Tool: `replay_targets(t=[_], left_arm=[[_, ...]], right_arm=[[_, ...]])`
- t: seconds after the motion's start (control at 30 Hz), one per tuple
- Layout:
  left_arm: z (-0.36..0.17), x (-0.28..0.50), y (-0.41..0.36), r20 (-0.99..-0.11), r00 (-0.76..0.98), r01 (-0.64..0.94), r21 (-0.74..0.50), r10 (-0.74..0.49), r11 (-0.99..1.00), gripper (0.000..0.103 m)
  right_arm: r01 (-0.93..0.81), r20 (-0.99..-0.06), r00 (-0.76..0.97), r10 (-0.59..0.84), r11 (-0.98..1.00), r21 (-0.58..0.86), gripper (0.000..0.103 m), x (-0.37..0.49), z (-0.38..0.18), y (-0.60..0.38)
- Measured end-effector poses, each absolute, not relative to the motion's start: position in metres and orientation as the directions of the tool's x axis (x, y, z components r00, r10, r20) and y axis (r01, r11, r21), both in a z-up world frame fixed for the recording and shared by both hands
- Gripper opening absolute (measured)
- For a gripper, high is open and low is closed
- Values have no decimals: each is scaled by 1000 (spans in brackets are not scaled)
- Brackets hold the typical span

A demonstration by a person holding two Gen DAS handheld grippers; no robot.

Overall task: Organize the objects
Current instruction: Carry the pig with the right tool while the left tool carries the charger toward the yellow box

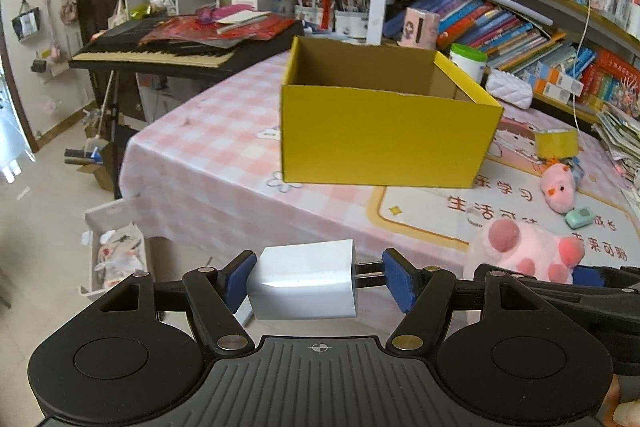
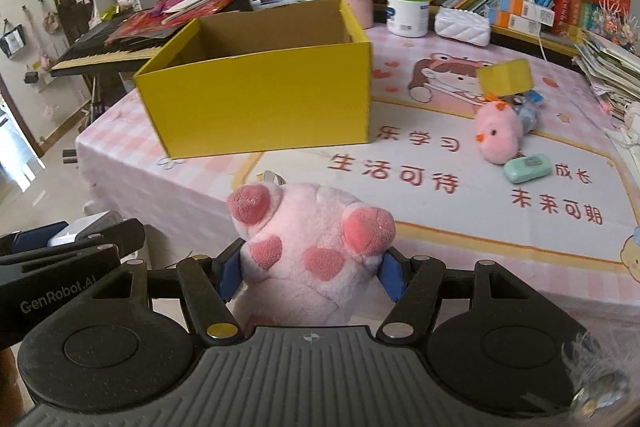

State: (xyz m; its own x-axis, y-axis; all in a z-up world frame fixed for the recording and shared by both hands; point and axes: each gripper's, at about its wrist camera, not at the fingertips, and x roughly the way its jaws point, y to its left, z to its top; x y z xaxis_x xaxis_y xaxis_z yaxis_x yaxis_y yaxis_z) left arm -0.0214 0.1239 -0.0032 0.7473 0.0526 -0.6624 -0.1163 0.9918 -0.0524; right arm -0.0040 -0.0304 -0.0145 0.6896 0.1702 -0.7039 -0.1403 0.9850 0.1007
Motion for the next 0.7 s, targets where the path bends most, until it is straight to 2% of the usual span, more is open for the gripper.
replay_targets(t=[0.7], left_arm=[[3, -32, 141, -631, 775, -78, -97, -1, 992, 69]], right_arm=[[-109, -695, 707, 129, 991, 72, 64, -22, -4, -11]])
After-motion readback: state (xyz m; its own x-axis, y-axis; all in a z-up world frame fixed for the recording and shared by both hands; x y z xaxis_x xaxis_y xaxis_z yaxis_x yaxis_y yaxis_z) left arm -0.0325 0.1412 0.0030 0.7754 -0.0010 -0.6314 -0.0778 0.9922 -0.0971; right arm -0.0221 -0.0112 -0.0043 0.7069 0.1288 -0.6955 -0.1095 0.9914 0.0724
